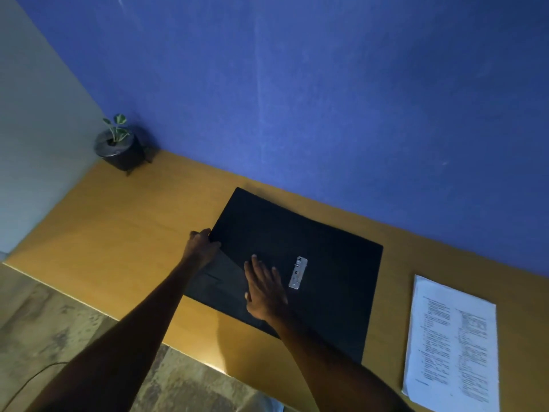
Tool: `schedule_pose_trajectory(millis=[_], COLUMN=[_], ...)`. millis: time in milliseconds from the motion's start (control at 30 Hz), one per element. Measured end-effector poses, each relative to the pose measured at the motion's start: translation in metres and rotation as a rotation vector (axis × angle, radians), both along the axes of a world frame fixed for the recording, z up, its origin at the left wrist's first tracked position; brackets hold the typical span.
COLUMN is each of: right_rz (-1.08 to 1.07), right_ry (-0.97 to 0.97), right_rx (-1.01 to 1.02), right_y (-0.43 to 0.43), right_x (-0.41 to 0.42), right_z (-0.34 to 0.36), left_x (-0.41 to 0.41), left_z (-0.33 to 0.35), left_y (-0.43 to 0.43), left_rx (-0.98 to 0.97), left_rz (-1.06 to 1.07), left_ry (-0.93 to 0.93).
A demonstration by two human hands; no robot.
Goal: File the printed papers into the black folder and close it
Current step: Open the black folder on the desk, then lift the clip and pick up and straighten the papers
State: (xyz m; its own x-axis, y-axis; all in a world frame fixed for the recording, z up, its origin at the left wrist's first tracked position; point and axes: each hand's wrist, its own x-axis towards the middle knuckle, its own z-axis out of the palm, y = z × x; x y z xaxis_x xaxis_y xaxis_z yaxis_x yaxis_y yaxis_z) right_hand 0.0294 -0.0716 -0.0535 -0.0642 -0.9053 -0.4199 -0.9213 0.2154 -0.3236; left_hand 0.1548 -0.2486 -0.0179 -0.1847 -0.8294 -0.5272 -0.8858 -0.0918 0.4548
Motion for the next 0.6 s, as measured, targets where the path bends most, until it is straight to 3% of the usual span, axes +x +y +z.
schedule_pose_trajectory(millis=[267, 400, 500, 600], right_rz=[0.053, -0.101, -0.346, -0.488], right_ry=[-0.026, 0.019, 0.083, 0.118], right_rx=[0.039, -0.047, -0.048, 0.035], right_y=[0.015, 0.043, 0.076, 0.106], right_x=[-0.019, -0.046, -0.074, -0.098], right_z=[-0.013, -0.003, 0.002, 0.000], left_x=[-0.004, -0.018, -0.043, -0.079], left_z=[-0.031, -0.029, -0.030, -0.033], left_y=[0.017, 0.044, 0.069, 0.102], left_rx=[0.094, -0.003, -0.152, -0.121], left_rz=[-0.042, -0.106, -0.367, -0.624], left_ry=[-0.160, -0.148, -0.107, -0.044])
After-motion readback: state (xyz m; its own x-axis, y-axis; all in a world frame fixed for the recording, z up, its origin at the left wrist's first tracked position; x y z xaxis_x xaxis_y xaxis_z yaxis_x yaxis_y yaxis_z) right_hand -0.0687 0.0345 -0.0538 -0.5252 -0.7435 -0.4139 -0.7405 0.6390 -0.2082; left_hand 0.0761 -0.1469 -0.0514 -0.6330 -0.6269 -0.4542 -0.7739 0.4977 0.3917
